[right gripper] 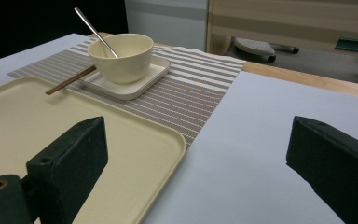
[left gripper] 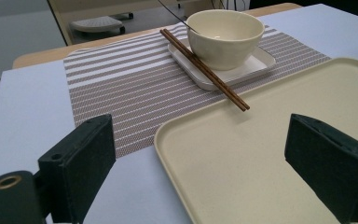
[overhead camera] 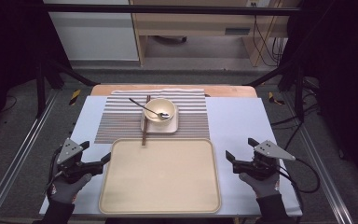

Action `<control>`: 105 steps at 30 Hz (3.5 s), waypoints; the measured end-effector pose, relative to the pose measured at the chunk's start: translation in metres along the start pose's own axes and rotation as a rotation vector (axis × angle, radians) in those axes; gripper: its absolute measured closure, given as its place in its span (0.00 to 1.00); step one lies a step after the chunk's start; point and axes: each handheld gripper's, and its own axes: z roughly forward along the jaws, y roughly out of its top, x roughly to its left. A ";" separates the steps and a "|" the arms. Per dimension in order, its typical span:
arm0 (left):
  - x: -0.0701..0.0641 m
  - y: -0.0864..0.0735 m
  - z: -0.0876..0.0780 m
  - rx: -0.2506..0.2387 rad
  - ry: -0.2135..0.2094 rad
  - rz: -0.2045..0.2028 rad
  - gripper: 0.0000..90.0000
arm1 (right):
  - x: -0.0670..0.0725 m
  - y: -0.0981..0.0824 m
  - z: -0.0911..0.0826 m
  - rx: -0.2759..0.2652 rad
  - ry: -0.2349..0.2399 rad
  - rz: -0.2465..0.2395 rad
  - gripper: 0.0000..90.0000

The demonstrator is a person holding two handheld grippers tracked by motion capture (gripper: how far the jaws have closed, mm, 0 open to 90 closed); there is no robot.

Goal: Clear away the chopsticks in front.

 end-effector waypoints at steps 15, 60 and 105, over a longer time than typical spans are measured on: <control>-0.004 0.028 0.019 -0.018 -0.005 0.020 0.09 | 0.003 -0.003 0.002 0.006 -0.014 0.002 0.07; -0.012 0.050 0.173 0.195 0.041 0.053 0.34 | 0.006 -0.006 0.010 0.035 -0.014 0.006 0.08; -0.007 0.042 0.205 0.303 0.015 -0.039 0.92 | 0.007 -0.008 0.013 0.062 -0.022 -0.011 0.10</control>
